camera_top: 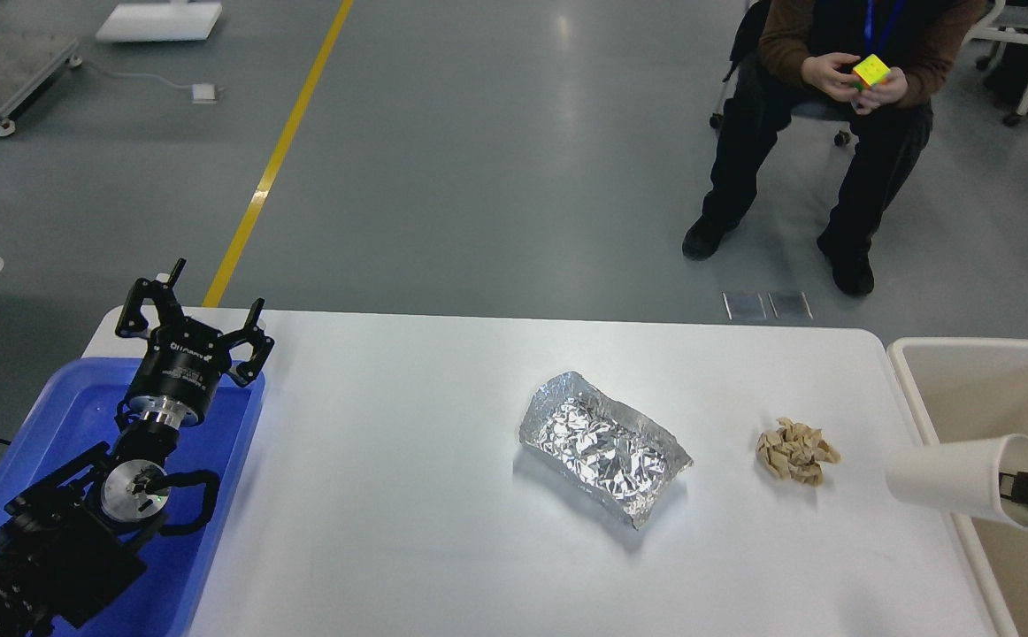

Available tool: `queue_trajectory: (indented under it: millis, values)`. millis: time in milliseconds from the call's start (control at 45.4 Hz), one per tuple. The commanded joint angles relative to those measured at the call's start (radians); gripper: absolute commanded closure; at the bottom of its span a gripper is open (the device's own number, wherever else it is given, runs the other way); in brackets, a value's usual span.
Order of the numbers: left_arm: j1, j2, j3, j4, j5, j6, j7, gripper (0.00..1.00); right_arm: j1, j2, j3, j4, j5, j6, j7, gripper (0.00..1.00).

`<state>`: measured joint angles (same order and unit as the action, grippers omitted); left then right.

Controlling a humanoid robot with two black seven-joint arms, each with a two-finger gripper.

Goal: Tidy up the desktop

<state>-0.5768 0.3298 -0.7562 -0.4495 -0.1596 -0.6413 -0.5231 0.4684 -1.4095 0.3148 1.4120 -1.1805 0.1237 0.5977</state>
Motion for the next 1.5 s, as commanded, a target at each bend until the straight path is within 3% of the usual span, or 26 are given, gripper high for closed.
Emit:
queue_trajectory:
  millis: [0,485,595,749,991,1256,1322,1476]
  values:
    - [0.000,0.000,0.000,0.000,0.000,0.000,0.000,0.00,0.128,-0.166,0.004,0.079,0.032,0.122,0.007,1.00]
    - [0.000,0.000,0.000,0.000,0.000,0.000,0.000,0.00,0.193,-0.203,0.000,0.045,0.059,0.191,0.008,1.00]
    - [0.000,0.000,0.000,0.000,0.000,0.000,0.000,0.00,0.187,-0.187,-0.013,-0.043,0.061,0.191,-0.004,1.00]
    - [0.000,0.000,0.000,0.000,0.000,0.000,0.000,0.00,0.177,-0.048,-0.020,-0.263,0.062,0.192,-0.015,1.00]
    - [0.000,0.000,0.000,0.000,0.000,0.000,0.000,0.00,0.180,0.196,-0.080,-0.629,0.252,0.191,-0.107,1.00]
    - [0.000,0.000,0.000,0.000,0.000,0.000,0.000,0.00,0.188,0.547,-0.112,-1.123,0.484,0.191,-0.200,1.00]
    - [0.000,0.000,0.000,0.000,0.000,0.000,0.000,0.00,0.191,0.674,-0.109,-1.284,0.559,0.191,-0.249,1.00]
    - [0.000,0.000,0.000,0.000,-0.001,0.000,0.000,0.00,0.207,0.807,-0.108,-1.415,0.735,0.172,-0.387,1.00]
